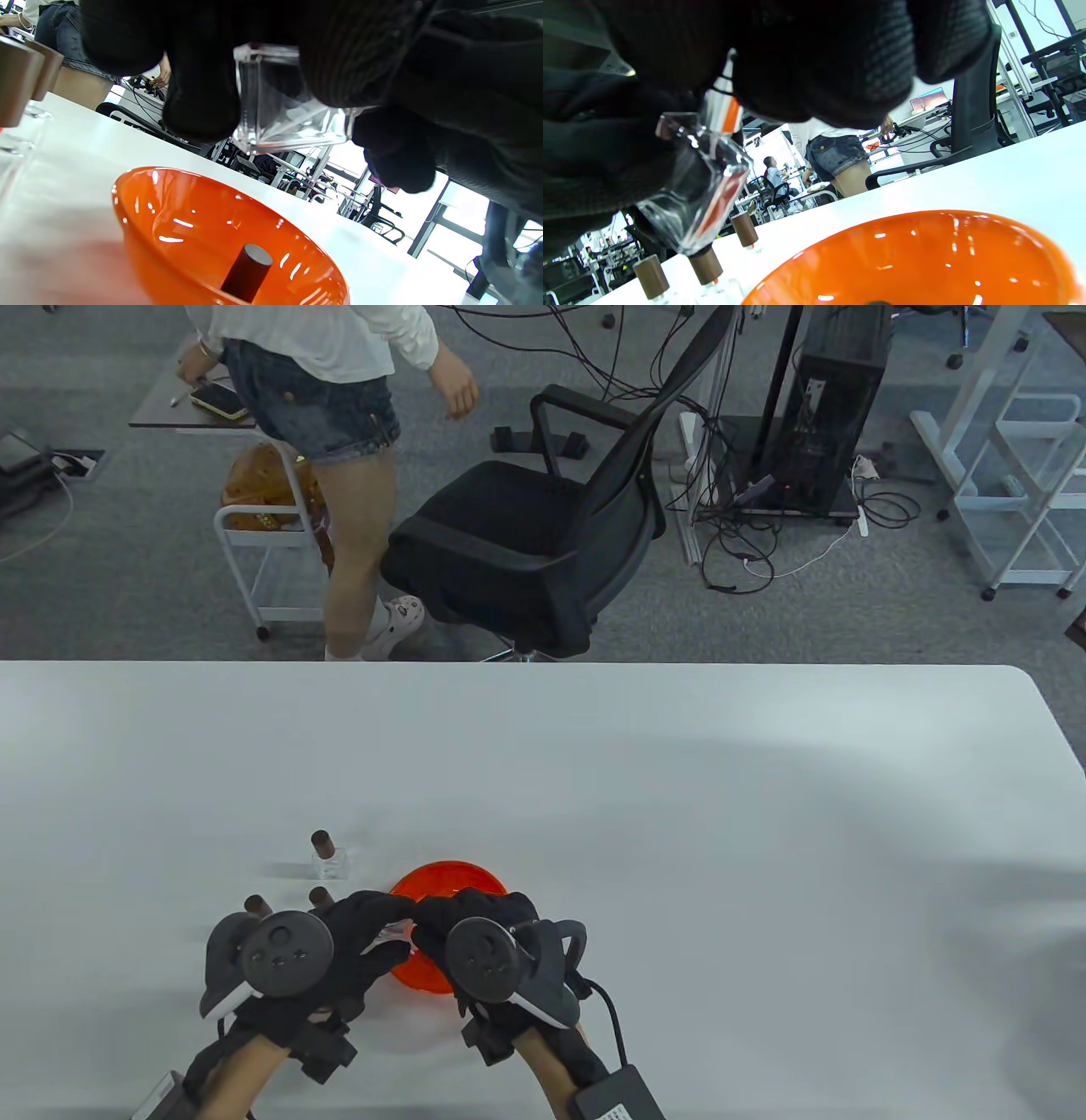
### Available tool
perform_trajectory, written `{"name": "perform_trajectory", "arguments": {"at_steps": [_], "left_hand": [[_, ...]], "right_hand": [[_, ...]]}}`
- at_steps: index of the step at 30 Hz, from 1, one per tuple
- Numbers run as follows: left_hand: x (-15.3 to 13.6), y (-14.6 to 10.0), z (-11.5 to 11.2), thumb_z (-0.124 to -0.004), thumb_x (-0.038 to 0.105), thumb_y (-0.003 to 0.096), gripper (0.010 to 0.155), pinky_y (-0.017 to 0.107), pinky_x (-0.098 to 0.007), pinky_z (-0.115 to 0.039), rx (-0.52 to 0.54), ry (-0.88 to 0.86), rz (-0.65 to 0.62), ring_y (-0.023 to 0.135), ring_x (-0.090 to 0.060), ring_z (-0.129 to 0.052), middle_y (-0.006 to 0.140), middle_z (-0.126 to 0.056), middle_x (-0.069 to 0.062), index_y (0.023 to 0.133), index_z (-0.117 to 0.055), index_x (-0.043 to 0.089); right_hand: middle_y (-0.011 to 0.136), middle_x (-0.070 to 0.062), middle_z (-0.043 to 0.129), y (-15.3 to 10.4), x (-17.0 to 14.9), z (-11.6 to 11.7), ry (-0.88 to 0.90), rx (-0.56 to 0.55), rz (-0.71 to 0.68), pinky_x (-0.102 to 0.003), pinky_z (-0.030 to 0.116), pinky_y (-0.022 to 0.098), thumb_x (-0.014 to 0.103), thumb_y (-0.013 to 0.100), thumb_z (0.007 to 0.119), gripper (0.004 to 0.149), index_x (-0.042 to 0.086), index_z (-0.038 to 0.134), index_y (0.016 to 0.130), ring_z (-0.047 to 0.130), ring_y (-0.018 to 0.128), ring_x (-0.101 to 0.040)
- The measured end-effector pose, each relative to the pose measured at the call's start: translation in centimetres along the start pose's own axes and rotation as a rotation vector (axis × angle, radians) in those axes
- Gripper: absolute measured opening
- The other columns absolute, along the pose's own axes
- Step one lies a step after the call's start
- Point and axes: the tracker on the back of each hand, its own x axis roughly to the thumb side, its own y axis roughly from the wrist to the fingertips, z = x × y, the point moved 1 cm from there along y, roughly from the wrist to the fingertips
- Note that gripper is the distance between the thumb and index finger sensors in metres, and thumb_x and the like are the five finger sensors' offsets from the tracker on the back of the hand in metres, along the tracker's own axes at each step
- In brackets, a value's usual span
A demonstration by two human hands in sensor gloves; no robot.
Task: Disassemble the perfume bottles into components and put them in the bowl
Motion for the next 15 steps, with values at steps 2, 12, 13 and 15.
{"name": "perform_trajectory", "arguments": {"at_steps": [2, 12, 13, 15], "left_hand": [[-0.12, 0.02, 0.07, -0.086, 0.038, 0.0424, 0.053, 0.057, -0.055, -0.080, 0.011, -0.002, 0.006, 0.066, -0.029, -0.108, 0.089, -0.097, -0.013, 0.092, -0.085, 0.020], [-0.12, 0.04, 0.06, -0.086, 0.038, 0.0424, 0.053, 0.057, -0.055, -0.080, 0.008, -0.008, 0.009, 0.065, -0.029, -0.109, 0.088, -0.097, -0.013, 0.092, -0.085, 0.020], [-0.16, -0.02, 0.09, -0.086, 0.038, 0.0425, 0.053, 0.057, -0.055, -0.080, 0.008, -0.016, 0.012, 0.066, -0.029, -0.108, 0.089, -0.097, -0.013, 0.092, -0.085, 0.020], [-0.10, 0.00, 0.07, -0.087, 0.038, 0.0421, 0.053, 0.057, -0.055, -0.079, -0.005, -0.006, 0.008, 0.066, -0.030, -0.108, 0.089, -0.097, -0.013, 0.092, -0.086, 0.021]], "right_hand": [[0.078, 0.004, 0.092, 0.01, -0.04, 0.03, 0.029, 0.007, 0.010, -0.049, 0.083, 0.054, 0.039, 0.035, 0.087, 0.048, 0.031, 0.080, 0.082, 0.103, 0.047, -0.006], [0.079, 0.004, 0.092, 0.00, -0.02, 0.01, 0.031, -0.003, 0.016, -0.049, 0.083, 0.054, 0.039, 0.035, 0.086, 0.048, 0.031, 0.079, 0.082, 0.103, 0.047, -0.006], [0.076, 0.004, 0.094, -0.01, -0.03, -0.01, 0.030, -0.009, 0.018, -0.049, 0.083, 0.054, 0.041, 0.036, 0.085, 0.045, 0.032, 0.082, 0.080, 0.104, 0.045, -0.007], [0.061, 0.006, 0.101, 0.02, -0.04, -0.05, 0.026, -0.026, 0.017, -0.048, 0.085, 0.051, 0.048, 0.036, 0.079, 0.042, 0.032, 0.088, 0.074, 0.106, 0.035, -0.007]]}}
